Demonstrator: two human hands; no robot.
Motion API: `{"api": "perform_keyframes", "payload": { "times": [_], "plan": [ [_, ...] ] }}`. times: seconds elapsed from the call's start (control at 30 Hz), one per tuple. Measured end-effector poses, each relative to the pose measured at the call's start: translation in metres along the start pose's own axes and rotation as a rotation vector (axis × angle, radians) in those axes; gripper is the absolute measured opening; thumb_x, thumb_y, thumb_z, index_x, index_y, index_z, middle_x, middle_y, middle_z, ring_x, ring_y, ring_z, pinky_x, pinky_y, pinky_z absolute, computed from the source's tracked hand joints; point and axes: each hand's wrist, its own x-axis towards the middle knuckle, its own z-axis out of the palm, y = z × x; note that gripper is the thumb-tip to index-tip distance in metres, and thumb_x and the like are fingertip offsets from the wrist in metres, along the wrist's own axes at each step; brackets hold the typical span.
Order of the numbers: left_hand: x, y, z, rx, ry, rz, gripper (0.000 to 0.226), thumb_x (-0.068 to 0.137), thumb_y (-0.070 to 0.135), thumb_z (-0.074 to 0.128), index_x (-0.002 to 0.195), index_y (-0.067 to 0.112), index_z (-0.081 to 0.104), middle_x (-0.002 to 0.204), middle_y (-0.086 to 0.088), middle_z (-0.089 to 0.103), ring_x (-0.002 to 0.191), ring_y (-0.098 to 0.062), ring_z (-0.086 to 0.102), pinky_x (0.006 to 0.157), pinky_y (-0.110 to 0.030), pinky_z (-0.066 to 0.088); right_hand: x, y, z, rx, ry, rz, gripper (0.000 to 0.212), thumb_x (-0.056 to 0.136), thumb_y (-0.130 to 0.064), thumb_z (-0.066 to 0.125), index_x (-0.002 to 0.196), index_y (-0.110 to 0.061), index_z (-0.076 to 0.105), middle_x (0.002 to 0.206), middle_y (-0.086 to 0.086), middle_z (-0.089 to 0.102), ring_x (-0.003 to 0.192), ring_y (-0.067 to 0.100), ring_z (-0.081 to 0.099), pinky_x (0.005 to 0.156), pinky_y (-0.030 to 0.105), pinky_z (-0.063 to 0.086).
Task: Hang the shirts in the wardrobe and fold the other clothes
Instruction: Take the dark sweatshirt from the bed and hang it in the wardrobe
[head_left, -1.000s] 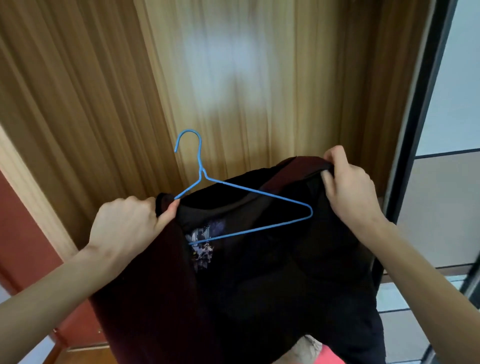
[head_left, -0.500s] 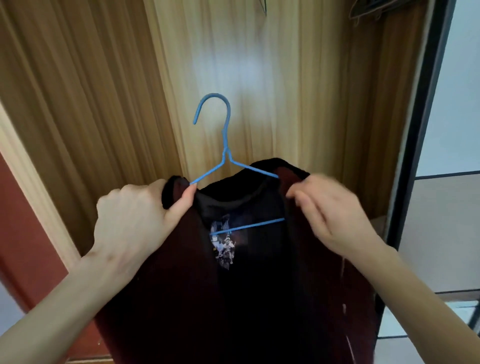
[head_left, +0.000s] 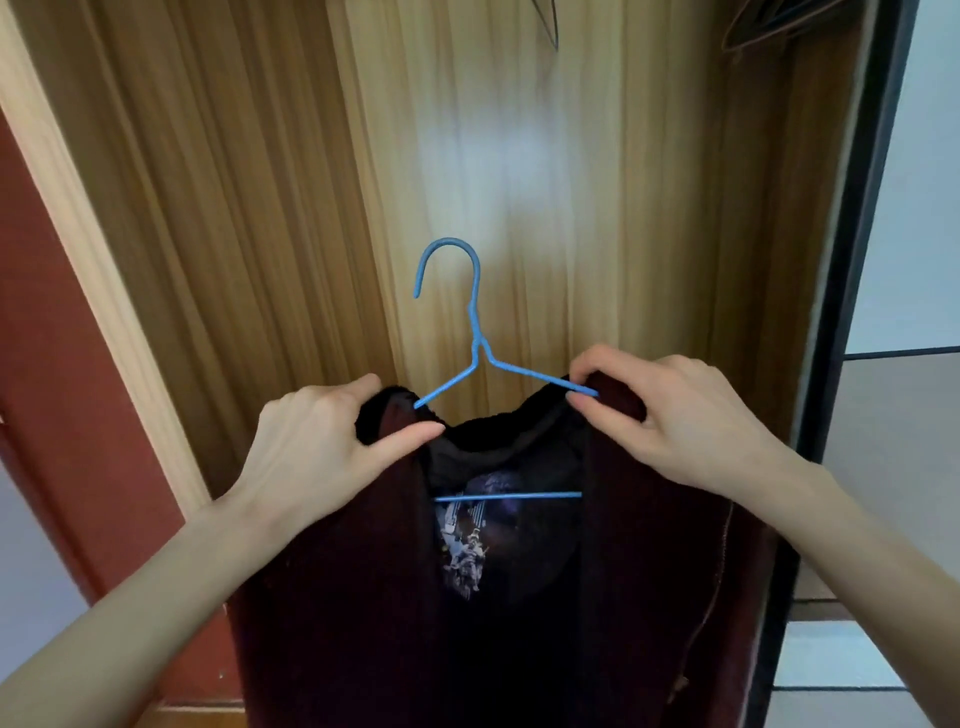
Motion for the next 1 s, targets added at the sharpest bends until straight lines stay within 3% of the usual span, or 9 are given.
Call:
{"api": "perform_keyframes", "payload": {
  "times": [0.07, 0.17, 0.23, 0.3, 0.4, 0.53, 0.7, 0.87, 1.0],
  "plan": [
    [-0.006, -0.003, -0.005, 0.027, -0.044, 0.015, 0.069, 0.071, 0.092, 0.057, 0.081, 0.024, 0.048, 0.046, 0.007, 0.047, 0.045, -0.016, 0.054, 0.044, -0.026, 0.037, 0.000, -0.004, -0.005, 0.033, 0.040, 0.047, 0.017, 0.097, -0.051, 0.057, 0.109, -0.039, 0.055, 0.049, -0.010, 0.048, 0.047, 0.014, 0.047, 0.051, 0.028, 0.031],
    [-0.014, -0.006, -0.005, 0.187, 0.098, -0.093, 0.056, 0.071, 0.056, 0.084, 0.084, 0.014, 0.048, 0.066, 0.002, 0.057, 0.060, -0.029, 0.061, 0.045, -0.026, 0.031, -0.005, -0.011, -0.010, 0.083, 0.056, 0.093, 0.029, 0.095, -0.046, 0.062, 0.122, -0.040, 0.053, 0.062, -0.028, 0.059, 0.042, 0.008, 0.042, 0.051, 0.032, 0.039],
    [-0.014, -0.005, -0.001, 0.175, 0.160, -0.194, 0.049, 0.073, 0.036, 0.087, 0.086, 0.010, 0.048, 0.078, -0.004, 0.056, 0.076, -0.033, 0.058, 0.048, -0.035, 0.040, -0.009, -0.015, -0.011, 0.097, 0.057, 0.123, 0.032, 0.095, -0.045, 0.061, 0.125, -0.042, 0.053, 0.070, -0.022, 0.068, 0.044, 0.010, 0.046, 0.054, 0.034, 0.045],
    [-0.013, -0.004, 0.003, 0.093, 0.185, -0.149, 0.039, 0.081, 0.036, 0.077, 0.093, 0.010, 0.050, 0.086, -0.003, 0.054, 0.085, -0.029, 0.053, 0.057, -0.042, 0.048, -0.014, -0.014, -0.013, 0.086, 0.095, 0.161, 0.032, 0.094, -0.046, 0.061, 0.125, -0.042, 0.057, 0.059, -0.009, 0.064, 0.044, 0.012, 0.046, 0.056, 0.037, 0.050],
    [-0.017, -0.011, -0.004, -0.090, 0.100, 0.010, 0.042, 0.091, 0.052, 0.058, 0.106, 0.014, 0.055, 0.095, 0.004, 0.056, 0.088, -0.020, 0.052, 0.076, -0.037, 0.045, -0.023, -0.009, -0.021, 0.075, 0.152, 0.212, 0.026, 0.094, -0.041, 0.066, 0.120, -0.038, 0.065, 0.050, -0.007, 0.051, 0.045, 0.015, 0.047, 0.050, 0.032, 0.043],
    [-0.019, -0.018, -0.015, -0.279, 0.073, -0.026, 0.043, 0.103, 0.050, 0.037, 0.123, 0.017, 0.058, 0.106, 0.008, 0.055, 0.095, -0.015, 0.051, 0.087, -0.038, 0.043, -0.037, -0.008, -0.028, 0.076, 0.173, 0.247, 0.021, 0.095, -0.035, 0.069, 0.115, -0.035, 0.071, 0.042, -0.006, 0.041, 0.052, 0.015, 0.054, 0.049, 0.016, 0.033],
    [0.010, 0.003, -0.010, -0.308, -0.181, 0.167, 0.043, 0.107, 0.054, 0.030, 0.132, 0.030, 0.055, 0.116, 0.014, 0.060, 0.106, -0.014, 0.060, 0.090, -0.040, 0.050, -0.037, -0.018, -0.030, 0.046, 0.196, 0.257, 0.027, 0.094, -0.038, 0.069, 0.121, -0.040, 0.070, 0.041, -0.002, 0.043, 0.056, 0.017, 0.056, 0.049, 0.029, 0.042],
    [0.013, 0.002, -0.008, -0.402, -0.295, 0.125, 0.035, 0.099, 0.072, 0.033, 0.110, 0.048, 0.056, 0.086, 0.011, 0.068, 0.074, -0.015, 0.063, 0.073, -0.043, 0.052, -0.044, -0.022, -0.039, 0.028, 0.166, 0.253, 0.035, 0.091, -0.047, 0.069, 0.125, -0.047, 0.066, 0.039, -0.003, 0.042, 0.057, 0.012, 0.058, 0.049, 0.026, 0.045],
    [-0.001, 0.011, -0.001, -0.289, -0.226, 0.167, 0.042, 0.102, 0.070, 0.025, 0.100, 0.038, 0.053, 0.068, 0.010, 0.058, 0.065, -0.016, 0.055, 0.063, -0.040, 0.050, -0.045, -0.018, -0.036, 0.000, 0.095, 0.260, 0.034, 0.090, -0.060, 0.059, 0.119, -0.047, 0.068, 0.039, -0.011, 0.038, 0.049, 0.012, 0.053, 0.049, 0.019, 0.037]
  ]
}}
